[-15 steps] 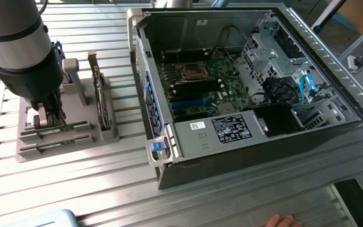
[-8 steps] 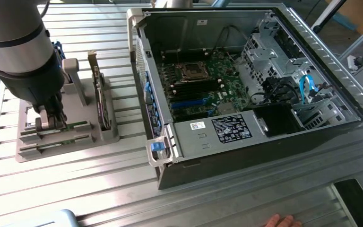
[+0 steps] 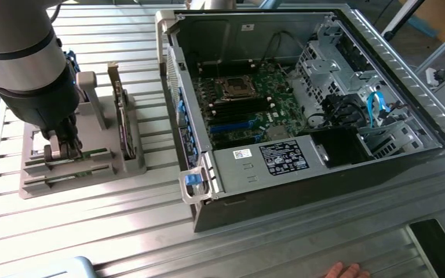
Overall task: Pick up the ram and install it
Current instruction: 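Pick up the ram and move it above insertion slot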
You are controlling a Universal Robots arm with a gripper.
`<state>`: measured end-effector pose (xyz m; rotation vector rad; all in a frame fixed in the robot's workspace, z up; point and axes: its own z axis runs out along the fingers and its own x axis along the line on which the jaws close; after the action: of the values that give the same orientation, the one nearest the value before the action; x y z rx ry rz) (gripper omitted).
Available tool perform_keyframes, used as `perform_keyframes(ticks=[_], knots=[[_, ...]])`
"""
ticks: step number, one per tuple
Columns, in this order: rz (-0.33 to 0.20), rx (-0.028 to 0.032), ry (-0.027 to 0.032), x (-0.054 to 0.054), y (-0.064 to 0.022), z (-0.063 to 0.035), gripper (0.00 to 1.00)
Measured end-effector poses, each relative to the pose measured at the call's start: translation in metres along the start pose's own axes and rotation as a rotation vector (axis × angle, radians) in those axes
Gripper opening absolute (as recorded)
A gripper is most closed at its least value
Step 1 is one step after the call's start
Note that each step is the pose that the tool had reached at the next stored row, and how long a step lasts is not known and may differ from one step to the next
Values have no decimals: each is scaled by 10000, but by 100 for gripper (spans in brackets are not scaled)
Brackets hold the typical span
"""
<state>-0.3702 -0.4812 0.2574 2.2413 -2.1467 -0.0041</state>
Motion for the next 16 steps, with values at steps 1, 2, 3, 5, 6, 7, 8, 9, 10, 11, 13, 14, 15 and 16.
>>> perform_keyframes(ticks=[1, 2, 3, 5, 6, 7, 8, 9, 10, 11, 13, 14, 15, 16], knots=[[0, 1, 0, 0, 0, 3, 24], [0, 2, -2, 0, 0, 7, 24], [0, 0, 0, 0, 0, 14, 24], [0, -1, 1, 0, -1, 23, 24], [0, -1, 1, 0, -1, 29, 24], [-1, -2, 1, 0, -1, 36, 24], [0, 0, 0, -1, -1, 46, 24], [0, 0, 0, -1, -2, 51, 24], [-1, 0, 0, -1, -2, 54, 24], [0, -2, 2, -1, -2, 57, 24], [0, -1, 1, -1, -2, 59, 24], [0, -1, 1, -1, -2, 59, 24], [0, -1, 0, -1, -2, 59, 24], [0, 0, 1, -1, -2, 59, 24]])
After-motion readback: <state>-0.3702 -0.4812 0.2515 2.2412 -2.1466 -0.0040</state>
